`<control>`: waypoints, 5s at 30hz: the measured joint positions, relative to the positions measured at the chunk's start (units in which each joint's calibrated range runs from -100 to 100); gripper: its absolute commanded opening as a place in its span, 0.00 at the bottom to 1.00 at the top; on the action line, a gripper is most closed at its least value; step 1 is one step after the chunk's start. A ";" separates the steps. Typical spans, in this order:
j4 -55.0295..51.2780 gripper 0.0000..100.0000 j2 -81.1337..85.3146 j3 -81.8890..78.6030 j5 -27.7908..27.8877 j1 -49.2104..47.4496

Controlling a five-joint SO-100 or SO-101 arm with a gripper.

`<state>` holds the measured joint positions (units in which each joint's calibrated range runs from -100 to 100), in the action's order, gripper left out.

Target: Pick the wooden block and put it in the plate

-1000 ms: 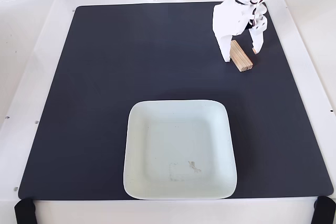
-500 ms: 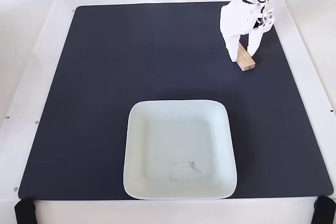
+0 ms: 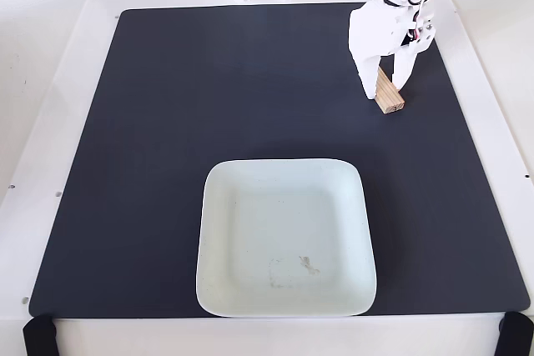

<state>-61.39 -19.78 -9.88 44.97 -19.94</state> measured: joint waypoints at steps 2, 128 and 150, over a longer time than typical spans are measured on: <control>0.00 0.01 1.36 -0.09 0.00 1.26; 16.84 0.01 68.23 -53.93 0.26 16.80; 5.02 0.01 117.65 -88.98 0.26 14.39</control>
<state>-56.38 97.87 -98.86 45.23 -5.55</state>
